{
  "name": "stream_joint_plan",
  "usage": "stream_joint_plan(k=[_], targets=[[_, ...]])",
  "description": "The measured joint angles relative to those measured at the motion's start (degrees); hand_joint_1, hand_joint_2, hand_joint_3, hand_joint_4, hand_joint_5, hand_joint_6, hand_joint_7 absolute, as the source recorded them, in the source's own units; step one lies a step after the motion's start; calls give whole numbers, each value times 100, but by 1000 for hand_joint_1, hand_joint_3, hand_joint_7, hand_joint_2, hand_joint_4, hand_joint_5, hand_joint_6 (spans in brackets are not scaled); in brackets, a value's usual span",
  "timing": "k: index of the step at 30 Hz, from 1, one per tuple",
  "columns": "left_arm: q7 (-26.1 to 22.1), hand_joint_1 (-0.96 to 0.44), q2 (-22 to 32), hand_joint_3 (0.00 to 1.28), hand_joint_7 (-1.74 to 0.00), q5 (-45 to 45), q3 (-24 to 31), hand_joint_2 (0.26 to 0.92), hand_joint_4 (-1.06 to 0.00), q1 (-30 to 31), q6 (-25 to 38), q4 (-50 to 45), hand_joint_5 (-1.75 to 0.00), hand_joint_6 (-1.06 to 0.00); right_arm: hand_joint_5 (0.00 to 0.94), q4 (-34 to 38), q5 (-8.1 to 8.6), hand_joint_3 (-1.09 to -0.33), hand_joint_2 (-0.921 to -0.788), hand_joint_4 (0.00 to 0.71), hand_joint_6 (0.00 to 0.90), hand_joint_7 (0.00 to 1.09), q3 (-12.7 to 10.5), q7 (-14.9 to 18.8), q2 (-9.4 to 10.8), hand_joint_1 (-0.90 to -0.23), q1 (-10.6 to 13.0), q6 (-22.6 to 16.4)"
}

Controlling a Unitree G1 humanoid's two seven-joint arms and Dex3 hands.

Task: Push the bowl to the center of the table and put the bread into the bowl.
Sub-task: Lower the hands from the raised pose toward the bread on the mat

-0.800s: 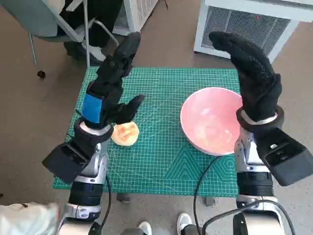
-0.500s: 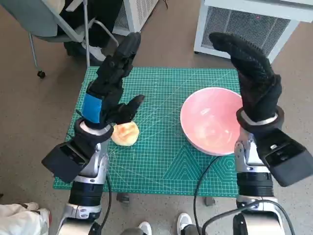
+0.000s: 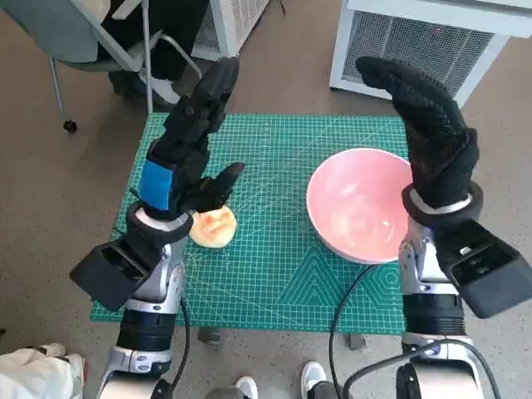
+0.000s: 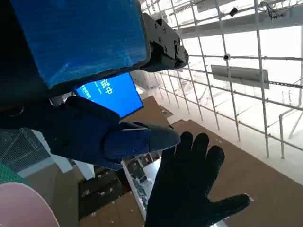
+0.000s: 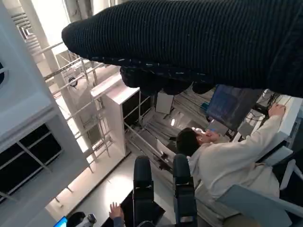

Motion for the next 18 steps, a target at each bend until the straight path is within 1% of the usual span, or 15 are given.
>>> stream_joint_plan(k=[5, 8, 12, 14, 18], targets=[[2, -594, 0, 361, -20, 3, 0, 921, -231, 40, 2, -19, -1, -375, 13, 1, 19, -838, -921, 253, -1, 617, -35, 8, -22, -553, 65, -11], [6, -587, 0, 361, -19, 8, 0, 921, -232, 69, 2, -39, -1, -374, 7, 54, 66, -864, -921, 239, -1, 602, -109, 43, -101, -549, 127, -49], [33, -584, 7, 361, -18, 12, 8, 921, -233, 111, 2, -88, -1, -372, 2, 339, 193, -871, -921, 230, -1, 591, -321, 62, -293, -538, 153, -121], [47, -582, 11, 360, -17, 12, 16, 921, -234, 122, 2, -99, -2, -372, 3, 537, 193, -861, -921, 230, -1, 594, -451, 39, -392, -534, 161, -158], [61, -581, 23, 360, -16, 12, 26, 921, -238, 158, 2, -119, -4, -371, 6, 1055, 164, -843, -921, 236, -1, 606, -742, -221, -582, -533, 215, -221]])
